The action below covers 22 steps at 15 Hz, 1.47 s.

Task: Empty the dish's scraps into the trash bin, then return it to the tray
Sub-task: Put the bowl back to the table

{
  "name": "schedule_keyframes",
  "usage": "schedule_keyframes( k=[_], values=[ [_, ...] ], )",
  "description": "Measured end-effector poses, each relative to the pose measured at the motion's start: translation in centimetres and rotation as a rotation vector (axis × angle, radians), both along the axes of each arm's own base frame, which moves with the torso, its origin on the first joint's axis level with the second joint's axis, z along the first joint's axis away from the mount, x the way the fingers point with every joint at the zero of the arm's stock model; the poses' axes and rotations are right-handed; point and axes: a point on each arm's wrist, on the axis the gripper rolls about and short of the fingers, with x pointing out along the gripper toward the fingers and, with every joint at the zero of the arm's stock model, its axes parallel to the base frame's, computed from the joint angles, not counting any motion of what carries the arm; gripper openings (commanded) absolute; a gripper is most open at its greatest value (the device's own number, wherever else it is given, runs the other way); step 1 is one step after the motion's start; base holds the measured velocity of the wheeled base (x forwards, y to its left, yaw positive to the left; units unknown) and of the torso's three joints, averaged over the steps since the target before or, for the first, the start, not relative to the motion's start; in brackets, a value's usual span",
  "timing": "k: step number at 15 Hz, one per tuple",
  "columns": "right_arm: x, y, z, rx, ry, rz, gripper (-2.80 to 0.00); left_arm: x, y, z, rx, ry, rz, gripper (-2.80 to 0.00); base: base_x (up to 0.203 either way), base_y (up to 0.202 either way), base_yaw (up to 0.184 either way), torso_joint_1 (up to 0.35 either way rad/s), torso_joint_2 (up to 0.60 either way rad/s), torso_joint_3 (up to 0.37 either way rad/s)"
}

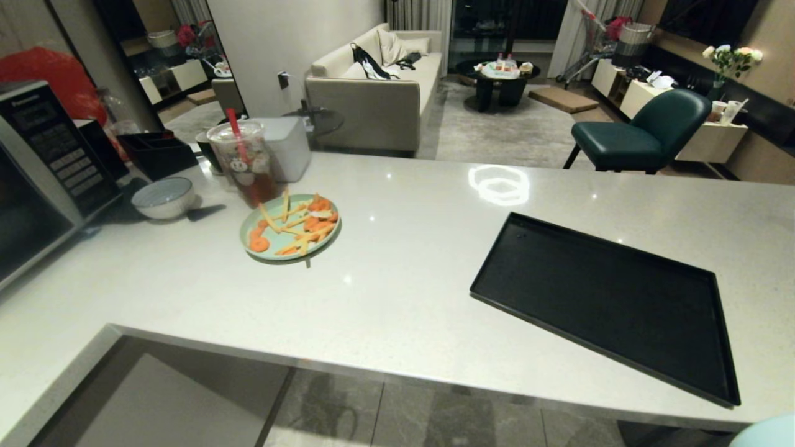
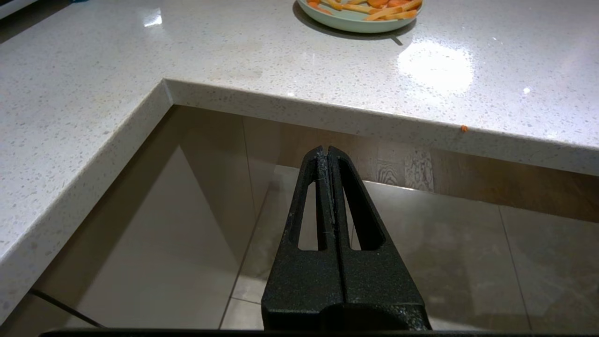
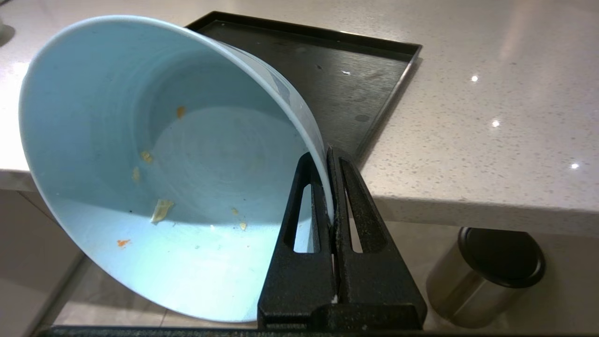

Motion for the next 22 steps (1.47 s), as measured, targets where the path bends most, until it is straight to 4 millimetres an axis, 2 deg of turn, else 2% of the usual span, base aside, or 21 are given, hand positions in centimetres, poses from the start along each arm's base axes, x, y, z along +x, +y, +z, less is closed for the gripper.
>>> schedule_keyframes(
  k=[6, 8, 11, 14, 16, 19, 20, 22],
  values=[
    [0.0, 0.0, 0.1, -0.017, -0.005, 0.002, -2.8, 0.0, 0.0, 0.0, 0.0, 0.0, 0.001, -2.8, 0.0, 0.0, 0.0, 0.0, 0.0, 0.0],
    [-0.3, 0.0, 0.9, -0.015, -0.018, 0.012, -2.8, 0.0, 0.0, 0.0, 0.0, 0.0, 0.001, -2.8, 0.0, 0.0, 0.0, 0.0, 0.0, 0.0],
    [-0.5, 0.0, 4.2, -0.014, -0.031, 0.024, -2.8, 0.0, 0.0, 0.0, 0.0, 0.0, 0.001, -2.8, 0.0, 0.0, 0.0, 0.0, 0.0, 0.0],
    [1.0, 0.1, 9.1, 0.021, 0.009, 0.032, -2.8, 0.0, 0.0, 0.0, 0.0, 0.0, 0.001, -2.8, 0.0, 0.0, 0.0, 0.0, 0.0, 0.0],
    [3.4, 0.1, 12.8, 0.063, 0.058, 0.04, -2.8, 0.0, 0.0, 0.0, 0.0, 0.0, 0.001, -2.8, 0.0, 0.0, 0.0, 0.0, 0.0, 0.0],
    [9.4, 0.2, 16.7, 0.155, 0.173, 0.049, -2.8, 0.0, 0.0, 0.0, 0.0, 0.0, 0.001, -2.8, 0.0, 0.0, 0.0, 0.0, 0.0, 0.0],
    [11.9, 0.3, 17.4, 0.195, 0.223, 0.057, -2.8, 0.0, 0.0, 0.0, 0.0, 0.0, 0.001, -2.8, 0.0, 0.0, 0.0, 0.0, 0.0, 0.0],
    [17.0, 1.0, 17.4, 0.305, 0.348, 0.065, -2.8, 0.0, 0.0, 0.0, 0.0, 0.0, 0.001, -2.8, 0.0, 0.0, 0.0, 0.0, 0.0, 0.0]
  ],
)
